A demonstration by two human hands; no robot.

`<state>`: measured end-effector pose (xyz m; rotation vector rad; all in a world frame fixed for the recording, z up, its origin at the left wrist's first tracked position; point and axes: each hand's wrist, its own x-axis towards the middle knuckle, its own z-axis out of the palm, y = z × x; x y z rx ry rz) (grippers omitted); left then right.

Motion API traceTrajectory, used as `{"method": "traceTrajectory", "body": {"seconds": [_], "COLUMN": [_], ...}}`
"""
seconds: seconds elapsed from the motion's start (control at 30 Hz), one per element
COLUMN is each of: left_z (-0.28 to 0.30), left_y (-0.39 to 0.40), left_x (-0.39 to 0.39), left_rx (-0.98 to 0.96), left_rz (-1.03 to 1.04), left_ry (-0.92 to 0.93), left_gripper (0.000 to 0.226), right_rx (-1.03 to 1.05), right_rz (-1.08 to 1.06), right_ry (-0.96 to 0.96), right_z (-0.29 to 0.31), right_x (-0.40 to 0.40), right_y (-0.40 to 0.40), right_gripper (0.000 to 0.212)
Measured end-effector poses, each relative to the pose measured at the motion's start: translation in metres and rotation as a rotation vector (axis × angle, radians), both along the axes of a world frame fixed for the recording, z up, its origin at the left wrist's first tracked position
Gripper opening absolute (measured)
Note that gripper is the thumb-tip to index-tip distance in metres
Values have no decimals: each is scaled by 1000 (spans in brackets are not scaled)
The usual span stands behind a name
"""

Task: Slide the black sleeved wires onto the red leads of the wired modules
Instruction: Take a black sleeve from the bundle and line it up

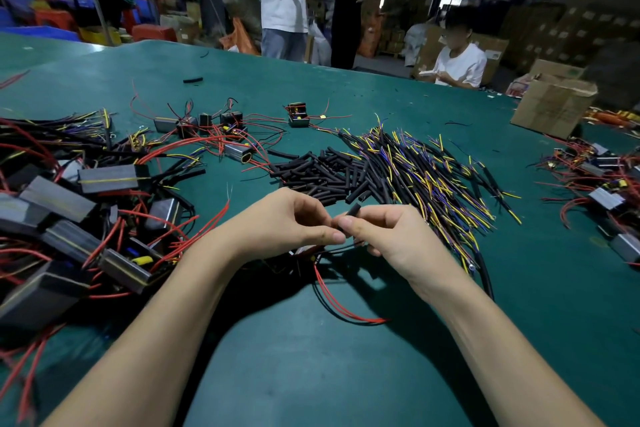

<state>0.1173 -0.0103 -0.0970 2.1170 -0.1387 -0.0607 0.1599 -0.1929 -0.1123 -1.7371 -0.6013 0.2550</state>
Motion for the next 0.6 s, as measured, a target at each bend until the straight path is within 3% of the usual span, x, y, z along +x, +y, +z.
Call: {"method": "traceTrajectory", "body": {"seconds": [0.1, 0.2, 0.4, 0.6], "left_z": [2, 3, 6, 15], "left_y": [-2, -2, -4, -5], "left_x": [-1, -2, -2, -5], "left_rx": [3, 16, 81, 279], "left_rz": [4, 9, 34, 71], "left_ry": [-3, -7, -39, -148], "left_gripper": [25, 24, 22, 18], "right_rx": [-7, 116, 178, 248], "right_rz": [-40, -112, -142, -166], "right_ry": [16, 99, 70, 26], "right_z": [1, 4, 7, 7], "right_x": [2, 7, 8, 4], "right_y": [0, -5, -6, 2], "right_gripper": [15, 15, 16, 18]}}
